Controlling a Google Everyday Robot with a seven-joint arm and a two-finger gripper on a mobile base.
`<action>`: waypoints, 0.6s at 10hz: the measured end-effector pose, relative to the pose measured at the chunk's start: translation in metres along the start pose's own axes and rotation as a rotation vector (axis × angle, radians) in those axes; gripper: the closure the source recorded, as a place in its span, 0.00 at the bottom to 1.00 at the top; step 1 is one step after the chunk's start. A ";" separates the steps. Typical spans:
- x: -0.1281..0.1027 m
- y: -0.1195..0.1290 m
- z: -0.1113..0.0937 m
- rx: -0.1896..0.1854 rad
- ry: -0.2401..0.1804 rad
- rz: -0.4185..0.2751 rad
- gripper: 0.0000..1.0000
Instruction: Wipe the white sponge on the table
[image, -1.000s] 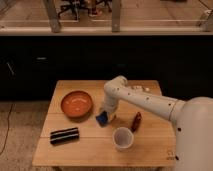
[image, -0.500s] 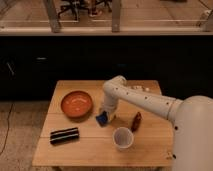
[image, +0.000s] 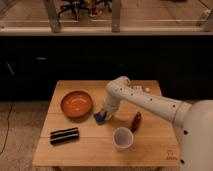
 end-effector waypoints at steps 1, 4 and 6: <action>-0.001 0.000 -0.001 0.005 -0.002 -0.005 0.74; -0.004 0.001 -0.001 0.008 -0.008 -0.014 0.74; -0.006 0.005 0.000 0.009 -0.015 -0.018 0.74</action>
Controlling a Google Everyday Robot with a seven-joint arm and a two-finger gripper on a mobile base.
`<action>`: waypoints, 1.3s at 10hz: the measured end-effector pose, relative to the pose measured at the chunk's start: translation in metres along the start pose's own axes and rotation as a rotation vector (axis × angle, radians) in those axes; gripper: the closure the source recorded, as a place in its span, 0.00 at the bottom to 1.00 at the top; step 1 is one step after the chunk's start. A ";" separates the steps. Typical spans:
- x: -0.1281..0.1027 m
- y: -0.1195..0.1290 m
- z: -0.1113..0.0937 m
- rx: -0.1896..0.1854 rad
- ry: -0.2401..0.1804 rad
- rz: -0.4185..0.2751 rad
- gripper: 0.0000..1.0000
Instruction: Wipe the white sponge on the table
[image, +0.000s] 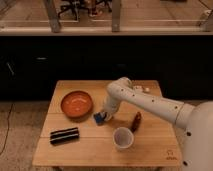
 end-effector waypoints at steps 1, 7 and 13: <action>-0.001 0.002 0.000 0.002 -0.003 -0.001 0.74; 0.011 0.015 -0.011 0.021 0.007 0.031 0.74; 0.023 0.009 -0.018 0.033 0.039 0.065 0.74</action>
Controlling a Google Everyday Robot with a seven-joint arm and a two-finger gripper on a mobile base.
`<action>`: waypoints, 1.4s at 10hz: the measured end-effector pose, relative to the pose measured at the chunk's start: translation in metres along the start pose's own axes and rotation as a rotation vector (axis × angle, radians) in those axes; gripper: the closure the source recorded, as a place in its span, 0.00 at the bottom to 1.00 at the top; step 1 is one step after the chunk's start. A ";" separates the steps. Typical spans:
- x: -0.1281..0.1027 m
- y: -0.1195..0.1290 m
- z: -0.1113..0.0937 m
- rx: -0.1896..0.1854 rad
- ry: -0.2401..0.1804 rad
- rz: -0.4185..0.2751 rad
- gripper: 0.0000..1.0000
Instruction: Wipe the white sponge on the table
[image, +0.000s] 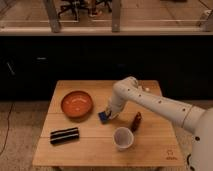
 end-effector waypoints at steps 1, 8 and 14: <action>0.000 -0.003 0.000 0.001 0.004 0.000 0.74; 0.004 -0.027 -0.003 0.003 0.046 -0.006 0.74; -0.002 -0.050 0.001 -0.006 0.065 -0.034 0.74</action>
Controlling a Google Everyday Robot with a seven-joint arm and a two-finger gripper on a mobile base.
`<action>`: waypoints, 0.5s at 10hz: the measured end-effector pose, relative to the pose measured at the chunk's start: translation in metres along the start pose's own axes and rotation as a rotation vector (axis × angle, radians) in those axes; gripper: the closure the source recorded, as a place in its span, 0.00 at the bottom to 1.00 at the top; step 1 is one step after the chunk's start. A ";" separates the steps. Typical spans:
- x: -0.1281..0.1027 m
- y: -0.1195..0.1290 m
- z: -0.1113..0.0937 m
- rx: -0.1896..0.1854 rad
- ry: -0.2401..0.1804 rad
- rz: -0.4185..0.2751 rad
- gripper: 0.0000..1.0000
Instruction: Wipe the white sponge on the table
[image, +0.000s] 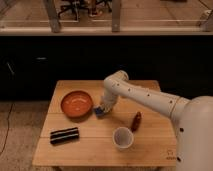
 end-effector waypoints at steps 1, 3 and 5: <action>-0.003 -0.004 0.001 -0.002 0.000 -0.008 0.74; -0.010 -0.009 0.003 -0.004 -0.006 -0.035 0.74; -0.016 -0.010 0.004 -0.002 -0.017 -0.057 0.74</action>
